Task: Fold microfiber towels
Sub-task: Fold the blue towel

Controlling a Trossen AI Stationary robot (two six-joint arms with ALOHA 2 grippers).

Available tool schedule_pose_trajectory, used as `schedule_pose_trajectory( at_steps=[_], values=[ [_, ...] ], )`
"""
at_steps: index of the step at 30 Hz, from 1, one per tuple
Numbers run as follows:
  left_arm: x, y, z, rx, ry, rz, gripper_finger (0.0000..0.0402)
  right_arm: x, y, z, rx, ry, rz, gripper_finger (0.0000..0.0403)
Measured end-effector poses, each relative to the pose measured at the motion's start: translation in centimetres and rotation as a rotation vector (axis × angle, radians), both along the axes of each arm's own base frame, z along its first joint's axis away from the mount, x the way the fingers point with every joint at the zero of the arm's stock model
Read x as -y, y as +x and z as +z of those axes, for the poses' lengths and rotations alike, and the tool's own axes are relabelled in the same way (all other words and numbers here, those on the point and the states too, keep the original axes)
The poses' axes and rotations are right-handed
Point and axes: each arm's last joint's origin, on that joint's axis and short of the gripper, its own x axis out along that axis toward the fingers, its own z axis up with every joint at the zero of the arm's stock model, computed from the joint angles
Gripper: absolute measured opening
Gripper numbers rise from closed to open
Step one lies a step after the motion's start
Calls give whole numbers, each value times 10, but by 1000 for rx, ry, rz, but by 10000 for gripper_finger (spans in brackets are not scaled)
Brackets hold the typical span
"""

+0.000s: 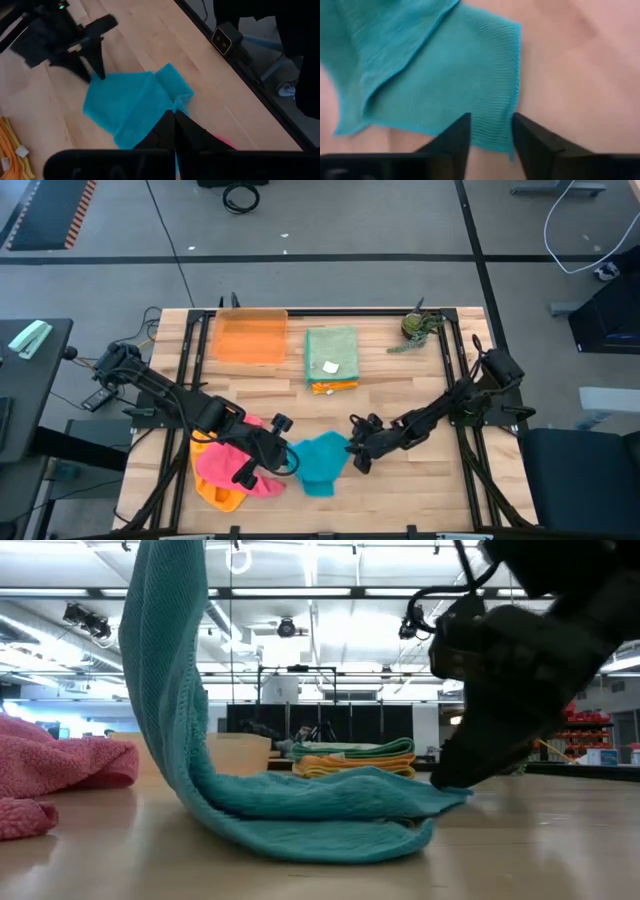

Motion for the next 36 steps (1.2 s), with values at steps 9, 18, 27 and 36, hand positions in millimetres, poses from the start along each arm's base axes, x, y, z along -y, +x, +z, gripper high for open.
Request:
schedule_pose_trajectory(
  at_steps=[9,18,27,36],
  values=[
    [0,0,0,0,-2,2,4,-24,-2,9,115,47,86,8],
    [0,0,0,-2,-8,9,4,-24,-12,69,317,36,98,4],
    [0,0,0,-30,-77,100,10,4,-44,148,553,-51,-23,3],
    [15,19,-41,-155,-39,178,59,28,-76,176,561,-121,-144,3]
  ],
)
